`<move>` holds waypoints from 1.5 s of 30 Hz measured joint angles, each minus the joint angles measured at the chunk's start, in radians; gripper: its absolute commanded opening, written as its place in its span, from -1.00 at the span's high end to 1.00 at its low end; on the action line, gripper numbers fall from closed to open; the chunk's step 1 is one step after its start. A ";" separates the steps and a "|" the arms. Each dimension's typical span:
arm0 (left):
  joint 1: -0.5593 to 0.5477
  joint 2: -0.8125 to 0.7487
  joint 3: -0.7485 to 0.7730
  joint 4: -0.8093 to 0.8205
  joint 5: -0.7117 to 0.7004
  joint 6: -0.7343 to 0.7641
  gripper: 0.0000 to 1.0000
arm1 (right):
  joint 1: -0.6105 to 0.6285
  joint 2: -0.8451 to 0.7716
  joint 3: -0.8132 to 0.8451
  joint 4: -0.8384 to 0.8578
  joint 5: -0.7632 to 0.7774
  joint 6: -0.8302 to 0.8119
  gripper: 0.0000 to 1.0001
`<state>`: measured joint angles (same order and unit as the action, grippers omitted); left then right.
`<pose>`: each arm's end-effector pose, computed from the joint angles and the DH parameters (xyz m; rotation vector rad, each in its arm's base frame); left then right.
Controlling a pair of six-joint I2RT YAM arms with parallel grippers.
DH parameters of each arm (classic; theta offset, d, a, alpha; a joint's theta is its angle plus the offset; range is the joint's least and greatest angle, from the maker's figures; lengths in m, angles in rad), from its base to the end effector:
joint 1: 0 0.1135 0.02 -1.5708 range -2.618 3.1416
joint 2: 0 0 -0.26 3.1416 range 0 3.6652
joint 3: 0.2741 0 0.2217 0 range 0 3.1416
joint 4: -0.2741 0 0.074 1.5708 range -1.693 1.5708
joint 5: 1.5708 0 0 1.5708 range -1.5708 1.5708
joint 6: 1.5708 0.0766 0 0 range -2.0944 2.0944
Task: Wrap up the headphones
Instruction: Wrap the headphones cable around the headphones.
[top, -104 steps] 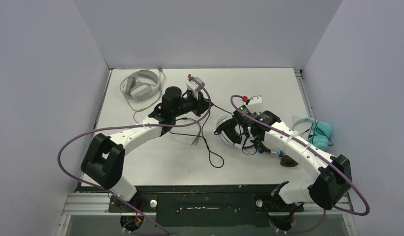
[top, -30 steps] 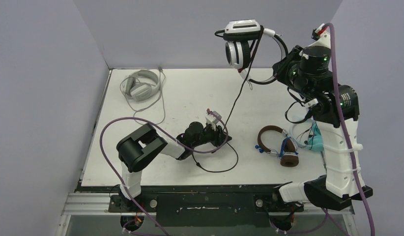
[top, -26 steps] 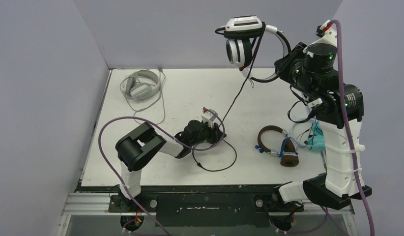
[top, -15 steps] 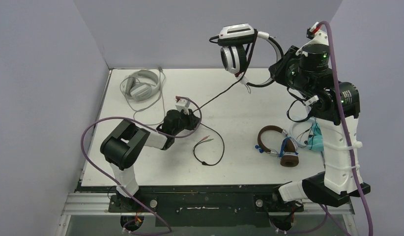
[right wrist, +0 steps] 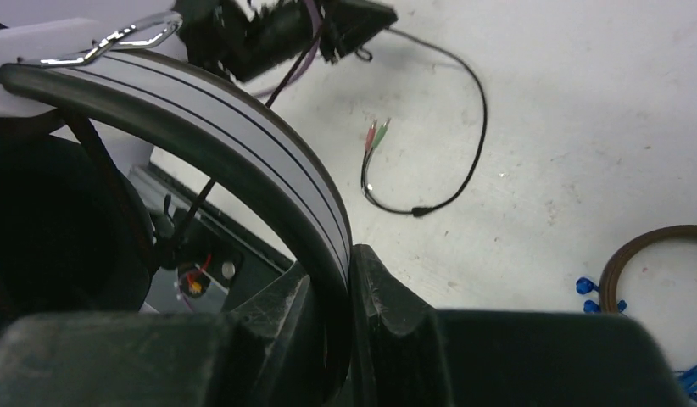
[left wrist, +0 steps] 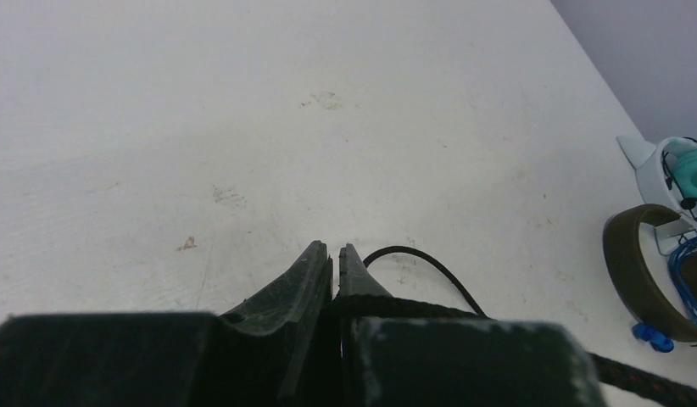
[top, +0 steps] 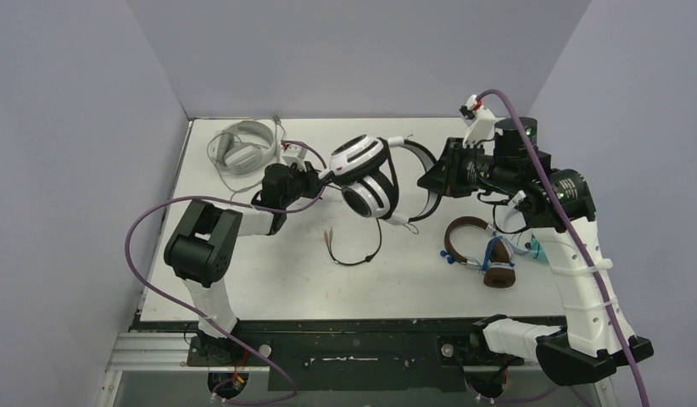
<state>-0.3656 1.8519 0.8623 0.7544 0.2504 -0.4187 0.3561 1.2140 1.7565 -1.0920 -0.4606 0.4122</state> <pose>0.3701 -0.1620 0.1833 0.1352 1.8638 -0.7768 0.1780 0.1025 0.4442 -0.2254 2.1900 0.9328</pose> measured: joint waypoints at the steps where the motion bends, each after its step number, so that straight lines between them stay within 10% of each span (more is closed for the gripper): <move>1: 0.005 0.000 0.008 0.000 0.014 -0.004 0.95 | 0.008 -0.017 -0.045 0.016 -0.030 -0.018 1.00; 9: 0.060 0.000 0.132 -0.047 0.123 -0.043 0.95 | 0.187 -0.143 -0.455 0.141 -0.078 -0.114 1.00; 18: 0.055 -0.053 0.240 -0.196 0.216 -0.037 0.95 | 0.512 -0.061 -0.605 0.201 0.302 -0.090 1.00; 45: -0.177 -0.309 0.246 -0.660 0.084 0.137 0.95 | 0.314 0.241 -0.531 0.066 1.223 0.051 1.00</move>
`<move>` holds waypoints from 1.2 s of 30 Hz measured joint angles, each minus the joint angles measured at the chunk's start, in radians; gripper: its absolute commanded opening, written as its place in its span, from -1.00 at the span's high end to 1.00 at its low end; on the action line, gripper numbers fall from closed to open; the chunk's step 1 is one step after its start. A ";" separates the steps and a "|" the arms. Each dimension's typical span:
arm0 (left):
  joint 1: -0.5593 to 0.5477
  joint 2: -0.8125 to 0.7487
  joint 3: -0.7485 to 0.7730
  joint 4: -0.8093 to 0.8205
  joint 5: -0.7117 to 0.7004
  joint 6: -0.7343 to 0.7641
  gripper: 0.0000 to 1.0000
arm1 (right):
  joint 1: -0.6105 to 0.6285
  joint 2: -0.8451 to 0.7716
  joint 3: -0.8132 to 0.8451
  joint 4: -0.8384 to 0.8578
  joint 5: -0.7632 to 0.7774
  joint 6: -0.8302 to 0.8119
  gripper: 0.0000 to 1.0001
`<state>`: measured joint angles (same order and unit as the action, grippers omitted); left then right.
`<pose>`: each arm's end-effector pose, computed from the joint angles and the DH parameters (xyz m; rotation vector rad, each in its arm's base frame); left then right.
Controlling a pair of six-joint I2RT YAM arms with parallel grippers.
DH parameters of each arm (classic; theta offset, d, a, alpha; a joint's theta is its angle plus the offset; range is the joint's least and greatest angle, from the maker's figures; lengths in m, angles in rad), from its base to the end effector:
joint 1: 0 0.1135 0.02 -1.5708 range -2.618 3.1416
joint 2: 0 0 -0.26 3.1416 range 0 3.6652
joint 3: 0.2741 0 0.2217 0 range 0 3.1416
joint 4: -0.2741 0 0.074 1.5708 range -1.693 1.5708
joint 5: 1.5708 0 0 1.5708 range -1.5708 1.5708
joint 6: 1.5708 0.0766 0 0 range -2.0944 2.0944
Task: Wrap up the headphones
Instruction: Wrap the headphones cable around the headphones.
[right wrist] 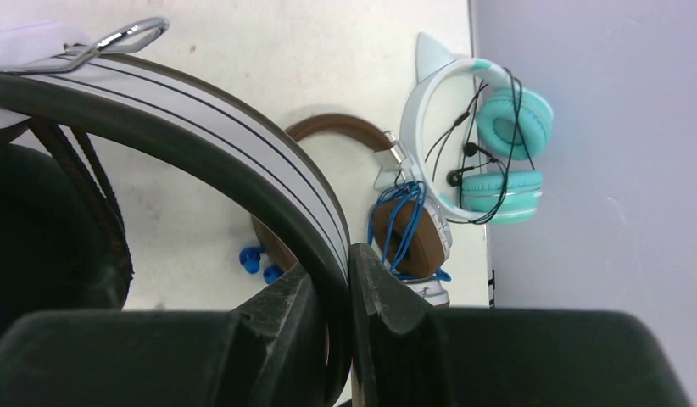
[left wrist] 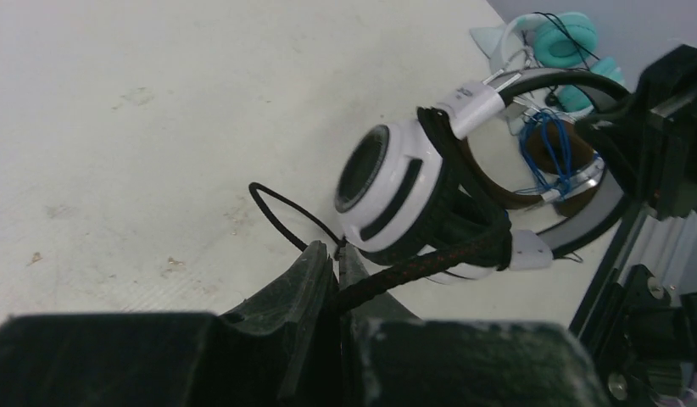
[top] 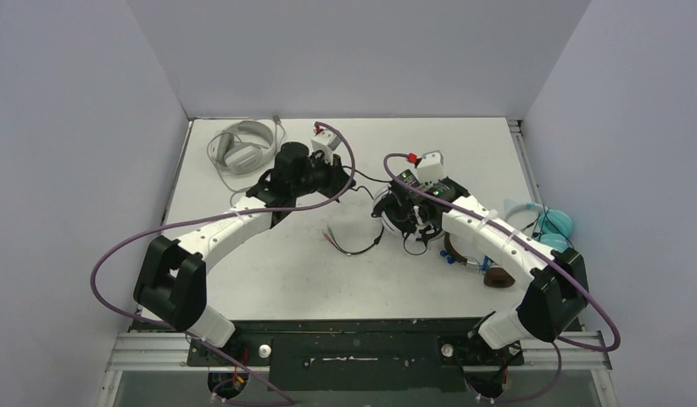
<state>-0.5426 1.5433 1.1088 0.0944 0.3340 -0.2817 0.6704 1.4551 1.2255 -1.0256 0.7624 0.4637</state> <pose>0.3036 -0.2124 0.2892 0.4904 1.9283 -0.8646 0.2300 0.1149 0.2586 -0.0957 2.4119 -0.6085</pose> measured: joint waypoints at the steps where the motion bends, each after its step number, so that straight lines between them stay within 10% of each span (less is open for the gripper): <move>1: -0.006 -0.004 0.002 -0.009 0.008 -0.003 0.95 | -0.002 0.002 0.011 0.003 0.018 0.008 1.00; 18: -0.158 -0.052 -0.002 -0.010 0.205 -0.131 0.94 | -0.257 0.049 0.050 0.182 -0.105 0.132 1.00; 36: -0.288 0.074 -0.220 0.430 0.243 -0.304 0.68 | -0.357 -0.124 0.042 0.278 -0.488 0.182 1.00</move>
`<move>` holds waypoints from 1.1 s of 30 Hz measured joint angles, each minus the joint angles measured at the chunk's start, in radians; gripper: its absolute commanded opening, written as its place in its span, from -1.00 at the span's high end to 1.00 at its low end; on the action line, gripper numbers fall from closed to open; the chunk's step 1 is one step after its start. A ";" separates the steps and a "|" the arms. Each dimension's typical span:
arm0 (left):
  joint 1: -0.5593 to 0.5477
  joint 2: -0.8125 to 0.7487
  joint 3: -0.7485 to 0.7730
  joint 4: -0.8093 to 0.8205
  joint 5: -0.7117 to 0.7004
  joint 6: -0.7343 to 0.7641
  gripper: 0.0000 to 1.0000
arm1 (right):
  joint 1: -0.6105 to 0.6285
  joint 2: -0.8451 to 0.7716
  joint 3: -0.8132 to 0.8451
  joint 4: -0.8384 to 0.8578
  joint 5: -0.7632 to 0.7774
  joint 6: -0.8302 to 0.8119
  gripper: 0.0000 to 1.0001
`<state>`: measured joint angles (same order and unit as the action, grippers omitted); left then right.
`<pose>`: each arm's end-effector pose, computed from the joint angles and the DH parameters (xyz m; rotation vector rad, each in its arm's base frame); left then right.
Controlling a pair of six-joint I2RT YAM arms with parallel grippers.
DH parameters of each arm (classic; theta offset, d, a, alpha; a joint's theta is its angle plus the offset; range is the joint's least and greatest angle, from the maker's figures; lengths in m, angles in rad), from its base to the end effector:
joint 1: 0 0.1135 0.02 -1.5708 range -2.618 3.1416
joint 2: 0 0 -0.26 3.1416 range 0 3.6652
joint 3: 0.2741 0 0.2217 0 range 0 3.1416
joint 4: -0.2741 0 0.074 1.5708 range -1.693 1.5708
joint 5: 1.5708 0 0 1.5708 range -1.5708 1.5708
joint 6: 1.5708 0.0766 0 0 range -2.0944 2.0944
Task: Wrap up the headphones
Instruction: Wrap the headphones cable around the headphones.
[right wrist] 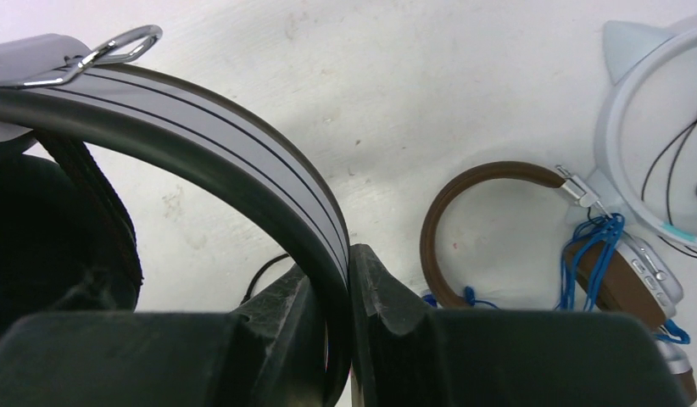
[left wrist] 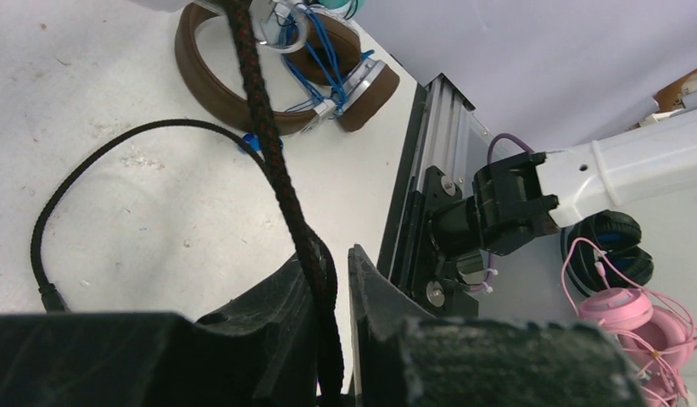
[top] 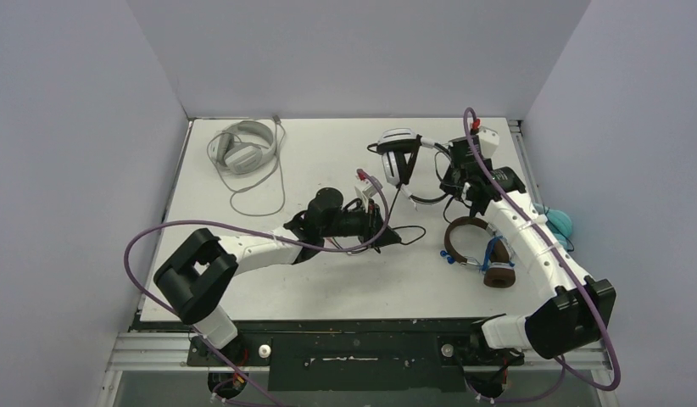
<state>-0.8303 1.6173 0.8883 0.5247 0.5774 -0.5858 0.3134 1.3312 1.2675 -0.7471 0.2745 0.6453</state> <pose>0.2164 -0.2988 0.2478 0.7085 1.8854 -1.4781 0.2698 0.0656 0.3053 0.5148 2.2904 0.1445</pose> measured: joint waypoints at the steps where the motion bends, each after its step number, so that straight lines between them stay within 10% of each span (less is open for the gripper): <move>1: -0.002 0.011 -0.010 0.026 -0.007 -0.005 0.67 | 0.000 0.000 0.008 -0.007 -0.020 0.001 1.00; 33: -0.019 0.024 -0.277 0.444 -0.396 0.103 0.39 | -0.007 -0.082 0.372 -0.245 -0.280 0.018 1.00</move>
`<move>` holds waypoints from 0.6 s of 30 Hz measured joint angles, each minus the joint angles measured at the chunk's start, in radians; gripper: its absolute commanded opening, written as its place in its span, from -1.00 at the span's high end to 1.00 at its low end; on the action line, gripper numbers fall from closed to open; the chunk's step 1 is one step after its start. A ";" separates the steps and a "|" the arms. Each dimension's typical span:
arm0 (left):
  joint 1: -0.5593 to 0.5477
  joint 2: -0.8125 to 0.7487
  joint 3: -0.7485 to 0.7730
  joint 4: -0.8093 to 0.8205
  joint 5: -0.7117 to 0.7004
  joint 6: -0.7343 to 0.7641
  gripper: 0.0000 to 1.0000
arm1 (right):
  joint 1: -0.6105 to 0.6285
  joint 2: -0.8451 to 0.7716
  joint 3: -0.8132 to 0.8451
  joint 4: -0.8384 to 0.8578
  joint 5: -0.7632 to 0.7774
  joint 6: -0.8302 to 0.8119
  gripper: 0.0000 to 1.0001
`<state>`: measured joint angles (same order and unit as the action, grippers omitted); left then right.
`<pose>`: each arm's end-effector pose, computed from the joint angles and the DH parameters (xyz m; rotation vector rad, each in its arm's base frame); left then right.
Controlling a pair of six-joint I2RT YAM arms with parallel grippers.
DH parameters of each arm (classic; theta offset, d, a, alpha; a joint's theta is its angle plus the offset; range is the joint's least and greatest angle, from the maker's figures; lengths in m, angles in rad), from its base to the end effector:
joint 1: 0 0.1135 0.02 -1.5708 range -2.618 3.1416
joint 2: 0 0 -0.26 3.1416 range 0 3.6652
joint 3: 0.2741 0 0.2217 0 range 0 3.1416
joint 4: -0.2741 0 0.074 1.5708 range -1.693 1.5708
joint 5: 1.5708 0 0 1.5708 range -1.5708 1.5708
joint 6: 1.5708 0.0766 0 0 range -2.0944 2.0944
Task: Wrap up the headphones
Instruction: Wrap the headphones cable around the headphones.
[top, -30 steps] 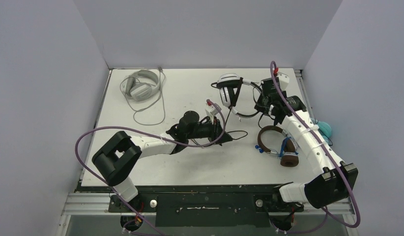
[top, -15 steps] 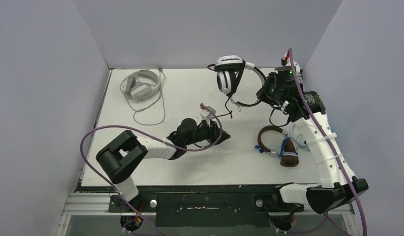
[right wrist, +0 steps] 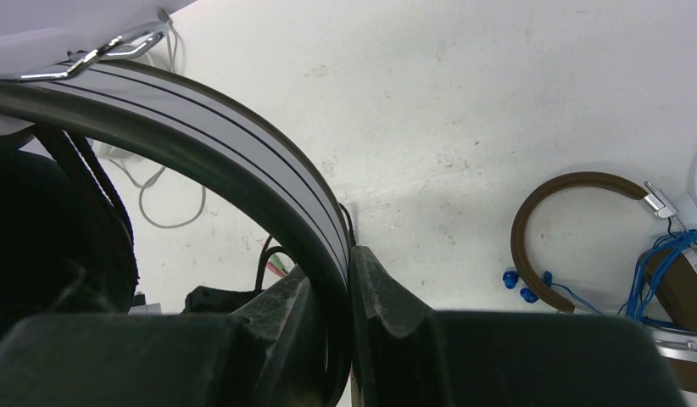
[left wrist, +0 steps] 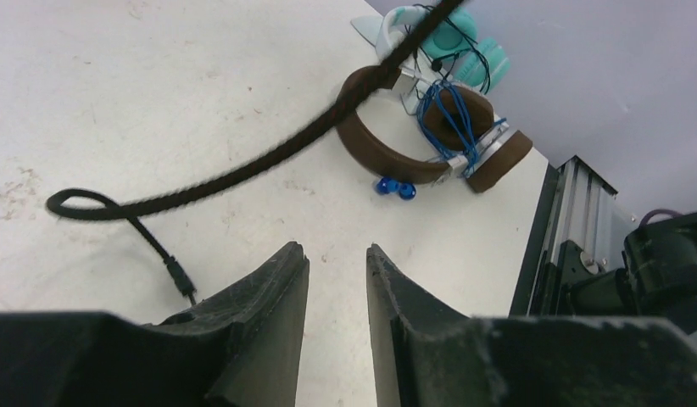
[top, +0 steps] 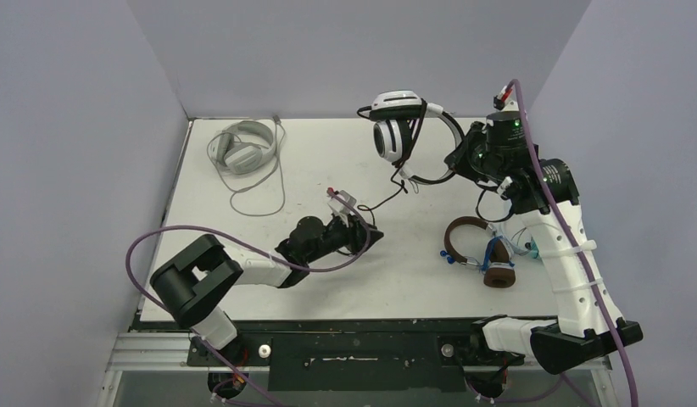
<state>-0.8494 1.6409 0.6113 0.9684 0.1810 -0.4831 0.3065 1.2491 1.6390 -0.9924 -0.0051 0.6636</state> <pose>0.2199 -0.2709 0.2117 0.4676 1.7009 -1.1472 0.2253 0.0717 0.4114 0.3928 2.1930 0.5513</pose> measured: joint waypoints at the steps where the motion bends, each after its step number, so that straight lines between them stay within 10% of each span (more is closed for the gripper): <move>1: 0.000 -0.021 -0.021 0.000 0.001 0.008 0.38 | 0.000 0.000 0.006 -0.002 0.000 0.000 1.00; 6: -0.002 -0.182 -0.143 -0.056 0.029 0.049 0.22 | -0.002 0.002 0.027 -0.005 0.000 -0.005 1.00; 10: -0.013 -0.349 -0.164 -0.188 0.036 0.103 -0.46 | -0.008 0.005 0.027 -0.005 -0.001 -0.008 1.00; 18: -0.026 -0.561 -0.119 -0.389 -0.003 0.246 -0.61 | -0.011 0.010 0.027 -0.005 -0.008 -0.008 1.00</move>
<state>-0.8757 1.0801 0.4919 0.5793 0.1776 -0.2367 0.2951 1.2587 1.6661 -0.9970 -0.0135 0.6556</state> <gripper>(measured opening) 0.773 0.120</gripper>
